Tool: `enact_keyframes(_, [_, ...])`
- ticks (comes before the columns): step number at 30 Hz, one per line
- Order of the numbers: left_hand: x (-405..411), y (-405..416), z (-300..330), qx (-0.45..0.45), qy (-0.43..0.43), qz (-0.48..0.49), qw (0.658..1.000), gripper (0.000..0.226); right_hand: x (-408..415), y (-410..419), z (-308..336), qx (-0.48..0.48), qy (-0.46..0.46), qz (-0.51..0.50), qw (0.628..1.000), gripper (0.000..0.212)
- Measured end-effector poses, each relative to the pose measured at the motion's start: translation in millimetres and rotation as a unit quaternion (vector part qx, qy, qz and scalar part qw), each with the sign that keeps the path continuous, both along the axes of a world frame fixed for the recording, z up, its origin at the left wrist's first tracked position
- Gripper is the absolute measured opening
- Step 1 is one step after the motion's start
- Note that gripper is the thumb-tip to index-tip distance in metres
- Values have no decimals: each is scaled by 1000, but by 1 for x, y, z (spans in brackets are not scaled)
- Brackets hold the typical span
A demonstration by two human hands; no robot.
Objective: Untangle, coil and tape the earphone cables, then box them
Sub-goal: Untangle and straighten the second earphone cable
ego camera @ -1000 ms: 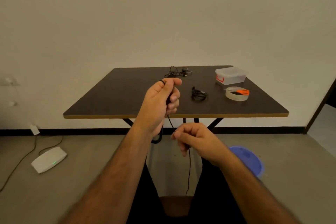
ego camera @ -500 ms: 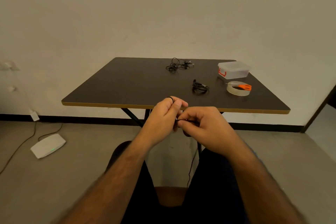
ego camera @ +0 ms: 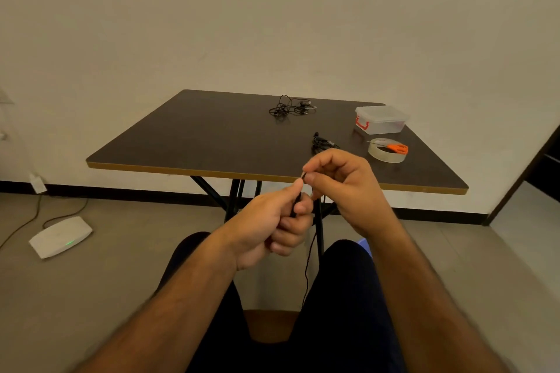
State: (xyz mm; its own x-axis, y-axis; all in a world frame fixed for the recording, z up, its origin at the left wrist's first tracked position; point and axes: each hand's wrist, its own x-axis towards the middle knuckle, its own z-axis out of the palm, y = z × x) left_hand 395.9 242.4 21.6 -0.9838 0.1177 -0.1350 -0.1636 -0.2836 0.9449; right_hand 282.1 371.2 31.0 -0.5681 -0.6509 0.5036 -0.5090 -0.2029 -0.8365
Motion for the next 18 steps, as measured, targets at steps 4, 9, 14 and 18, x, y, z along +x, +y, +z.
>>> enact_keyframes(4, [2, 2, 5, 76, 45, -26, 996, 32, 4, -9, -14, -42, -69, -1, 997, 12])
enact_keyframes(9, [2, 2, 14, 100, 118, 6, 988, 27, 25, -18, -36, -18, -140, 65, 988, 34])
enact_keyframes(14, [1, -11, 31, 69, 164, 96, 979, 31, 36, -19, -55, 69, -149, 98, 982, 18])
enact_keyframes(18, [-4, -30, 49, 11, 214, 162, 963, 38, 37, -14, -56, 141, -141, 173, 964, 19])
